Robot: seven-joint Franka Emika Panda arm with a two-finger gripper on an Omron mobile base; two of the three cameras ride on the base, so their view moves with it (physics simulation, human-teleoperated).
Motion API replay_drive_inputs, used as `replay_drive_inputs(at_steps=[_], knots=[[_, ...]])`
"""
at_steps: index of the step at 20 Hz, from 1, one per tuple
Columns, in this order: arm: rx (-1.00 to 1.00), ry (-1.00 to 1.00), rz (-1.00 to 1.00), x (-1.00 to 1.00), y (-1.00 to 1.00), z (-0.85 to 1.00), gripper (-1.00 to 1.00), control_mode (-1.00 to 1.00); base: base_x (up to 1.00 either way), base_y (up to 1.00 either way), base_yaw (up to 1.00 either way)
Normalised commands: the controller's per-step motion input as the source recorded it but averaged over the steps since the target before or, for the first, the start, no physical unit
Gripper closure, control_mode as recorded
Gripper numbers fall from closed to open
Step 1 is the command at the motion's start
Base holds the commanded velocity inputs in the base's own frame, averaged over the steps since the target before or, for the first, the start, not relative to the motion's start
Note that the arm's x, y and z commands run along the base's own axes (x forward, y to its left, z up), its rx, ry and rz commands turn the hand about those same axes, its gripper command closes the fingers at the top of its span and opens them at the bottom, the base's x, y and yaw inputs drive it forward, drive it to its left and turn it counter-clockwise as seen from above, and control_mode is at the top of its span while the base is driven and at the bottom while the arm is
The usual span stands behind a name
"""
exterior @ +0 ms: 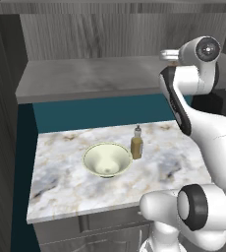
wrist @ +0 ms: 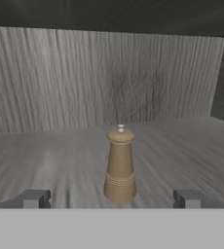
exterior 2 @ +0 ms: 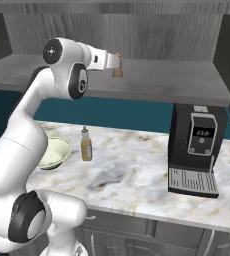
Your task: Retrieve the bottle and the shaker from the cabinet and place them next to the mixing bowl on the counter. Then add garlic from the fridge to the mixing bowl.
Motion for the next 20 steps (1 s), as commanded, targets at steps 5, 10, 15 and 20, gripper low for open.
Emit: replay_drive_inputs(at_steps=[5, 10, 15, 20], knots=[[0.0, 0.0, 0.0, 0.24, -0.08, 0.0, -1.0, -1.0, 0.0, 0.0, 0.0], [0.0, 0.0, 0.0, 0.27, -0.13, 0.0, -1.0, -1.0, 0.0, 0.0, 0.0], [0.0, 0.0, 0.0, 0.2, -0.07, -0.1, -1.0, -1.0, 0.0, 0.0, 0.0], [0.0, 0.02, 0.0, 0.14, -0.08, -0.04, -1.0, -1.0, 0.0, 0.0, 0.0]])
